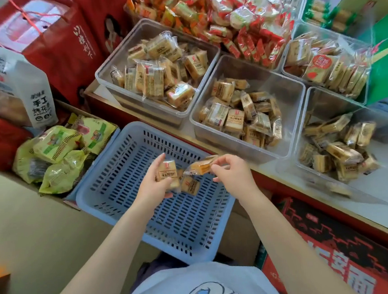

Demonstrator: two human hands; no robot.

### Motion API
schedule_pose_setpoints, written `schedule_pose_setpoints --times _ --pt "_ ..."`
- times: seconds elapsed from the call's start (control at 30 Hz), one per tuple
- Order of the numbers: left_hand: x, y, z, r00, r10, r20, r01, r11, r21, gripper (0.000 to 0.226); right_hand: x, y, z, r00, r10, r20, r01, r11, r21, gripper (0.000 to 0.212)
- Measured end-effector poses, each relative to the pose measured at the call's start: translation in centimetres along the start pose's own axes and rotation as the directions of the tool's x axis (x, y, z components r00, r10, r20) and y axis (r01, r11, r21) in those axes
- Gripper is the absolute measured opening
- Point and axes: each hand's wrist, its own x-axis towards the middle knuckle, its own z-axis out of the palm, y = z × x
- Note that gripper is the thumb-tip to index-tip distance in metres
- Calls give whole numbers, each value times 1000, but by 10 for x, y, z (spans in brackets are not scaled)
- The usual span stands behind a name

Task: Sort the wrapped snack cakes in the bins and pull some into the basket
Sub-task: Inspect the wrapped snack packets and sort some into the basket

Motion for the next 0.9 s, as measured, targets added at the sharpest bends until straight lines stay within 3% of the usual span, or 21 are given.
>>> schedule_pose_setpoints --times 0.07,0.17,0.3,0.43,0.53,0.63,0.8,0.9 --pt "10 -22 -1 997 -74 19 75 996 -49 88 21 20 19 998 57 -6 -58 994 -89 13" --pt "24 -52 4 984 -177 15 178 979 -103 103 45 46 39 983 180 25 -170 961 -220 25" --pt "38 -74 13 956 -289 44 292 944 -153 98 58 70 56 949 310 59 -265 883 -387 39" --pt "44 -89 19 948 -314 52 318 941 -116 72 67 79 78 945 302 123 -226 878 -421 14" --pt "43 -92 19 935 -347 78 355 920 -167 48 65 70 84 961 207 182 -135 929 -345 21" --pt "34 -86 18 941 -315 125 334 923 -190 42 50 56 75 976 99 193 -60 979 -196 18" --pt "-4 -53 34 959 -143 246 186 969 -162 28 6 40 32 960 -5 279 2 1000 13 16" --pt "-32 -28 57 971 -30 238 63 989 -133 24 -21 38 0 958 -77 275 49 993 110 14"
